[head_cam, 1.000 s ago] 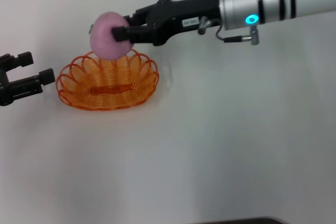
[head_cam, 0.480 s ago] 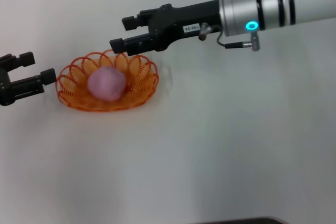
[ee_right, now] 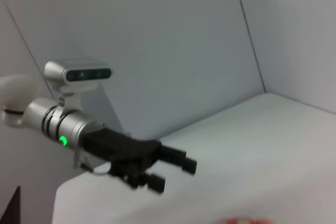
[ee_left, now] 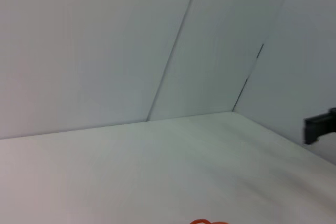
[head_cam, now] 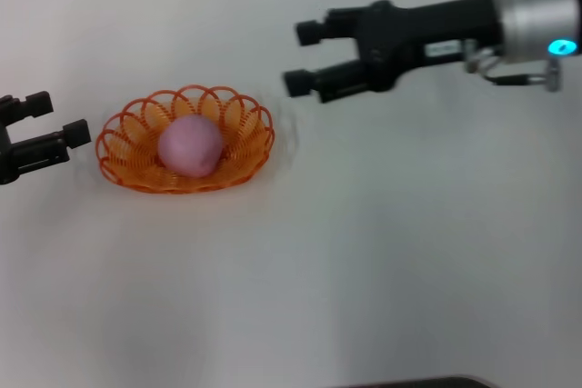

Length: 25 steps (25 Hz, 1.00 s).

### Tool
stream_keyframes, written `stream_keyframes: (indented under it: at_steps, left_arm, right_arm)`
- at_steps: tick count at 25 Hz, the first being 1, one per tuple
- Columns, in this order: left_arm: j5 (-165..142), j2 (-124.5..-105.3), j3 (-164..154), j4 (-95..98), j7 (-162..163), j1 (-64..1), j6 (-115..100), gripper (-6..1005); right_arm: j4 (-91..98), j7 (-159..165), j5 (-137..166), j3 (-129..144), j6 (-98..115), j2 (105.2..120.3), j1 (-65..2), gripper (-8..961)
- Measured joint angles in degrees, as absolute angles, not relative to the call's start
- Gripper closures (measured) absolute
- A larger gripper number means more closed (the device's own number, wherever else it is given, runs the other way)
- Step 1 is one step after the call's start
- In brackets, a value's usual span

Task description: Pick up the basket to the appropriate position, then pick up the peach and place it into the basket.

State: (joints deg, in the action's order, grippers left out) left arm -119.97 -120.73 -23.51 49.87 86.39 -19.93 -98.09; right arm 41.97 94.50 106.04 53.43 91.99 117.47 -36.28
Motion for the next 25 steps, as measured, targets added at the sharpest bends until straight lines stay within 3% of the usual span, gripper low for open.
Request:
stream_keyframes:
  at_steps: [5,9,25]
  left_arm:
    - [-120.01,-120.68,-23.52,49.92,86.39,-19.87,-97.9,145]
    - [-120.68,-120.67,-23.75,49.98,86.4,-20.01,-97.89,145]
    - [-126.06,-120.51,-23.97,50.1,86.75,-20.76,-98.93,145]
  right_arm:
    - [43.72,96.59,109.06,53.4,97.21,113.88,-33.27,13]
    - [43.8,99.25,112.51,52.25,98.17,112.0,-32.19,13]
    - [43.86,100.53,115.34,51.08,98.59,111.76,-31.97,13]
